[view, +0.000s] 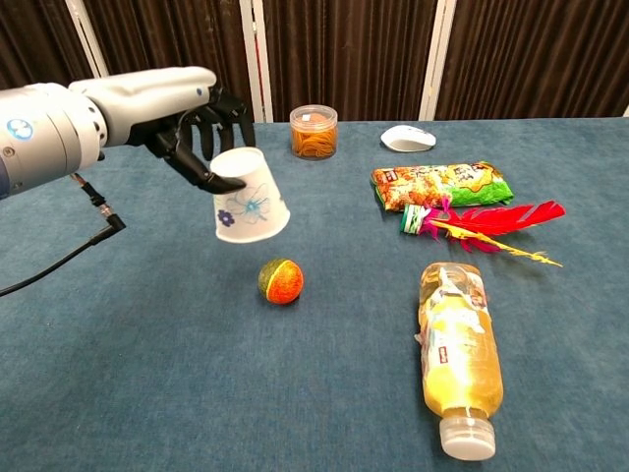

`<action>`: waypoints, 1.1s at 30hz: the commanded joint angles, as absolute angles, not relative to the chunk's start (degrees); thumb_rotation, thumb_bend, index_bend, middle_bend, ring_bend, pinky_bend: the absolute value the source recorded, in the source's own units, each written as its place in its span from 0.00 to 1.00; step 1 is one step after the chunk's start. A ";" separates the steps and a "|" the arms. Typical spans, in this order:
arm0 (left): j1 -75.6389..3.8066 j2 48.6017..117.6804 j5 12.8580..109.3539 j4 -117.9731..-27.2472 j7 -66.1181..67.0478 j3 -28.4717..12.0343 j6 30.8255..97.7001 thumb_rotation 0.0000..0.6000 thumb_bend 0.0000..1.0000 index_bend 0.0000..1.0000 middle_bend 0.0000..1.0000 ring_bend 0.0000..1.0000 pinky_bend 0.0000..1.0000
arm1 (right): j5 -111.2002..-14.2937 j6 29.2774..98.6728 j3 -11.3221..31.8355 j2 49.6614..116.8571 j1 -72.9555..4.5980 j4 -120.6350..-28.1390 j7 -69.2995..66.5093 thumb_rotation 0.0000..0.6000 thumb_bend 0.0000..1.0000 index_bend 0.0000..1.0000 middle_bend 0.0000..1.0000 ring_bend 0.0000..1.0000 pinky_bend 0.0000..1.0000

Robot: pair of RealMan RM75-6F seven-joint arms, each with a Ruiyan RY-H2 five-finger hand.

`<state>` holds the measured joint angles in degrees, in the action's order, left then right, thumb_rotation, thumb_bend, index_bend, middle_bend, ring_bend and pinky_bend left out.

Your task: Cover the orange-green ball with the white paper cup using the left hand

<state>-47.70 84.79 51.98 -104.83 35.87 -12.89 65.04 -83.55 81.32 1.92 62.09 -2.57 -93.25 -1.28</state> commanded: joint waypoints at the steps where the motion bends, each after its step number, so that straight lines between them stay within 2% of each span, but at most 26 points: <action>1: -47.77 84.86 53.27 -106.19 35.09 -12.57 64.95 1.00 0.30 0.33 0.48 0.39 0.44 | -83.52 81.33 1.92 62.09 -2.56 -93.26 -1.27 1.00 0.35 0.00 0.00 0.00 0.03; 17: -48.66 89.68 53.69 -105.13 36.88 -9.67 64.82 1.00 0.30 0.33 0.48 0.39 0.44 | -83.59 81.32 1.95 62.03 -2.59 -93.13 -1.66 1.00 0.35 0.00 0.00 0.00 0.03; 33: -47.78 90.22 52.30 -101.71 36.82 -8.20 64.66 1.00 0.30 0.31 0.47 0.38 0.43 | -83.57 81.40 1.96 62.15 -2.57 -93.12 -1.33 1.00 0.35 0.00 0.00 0.00 0.03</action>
<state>-47.83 90.17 52.39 -101.82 36.84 -8.29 64.75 -83.57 81.40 1.96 62.15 -2.57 -93.13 -1.33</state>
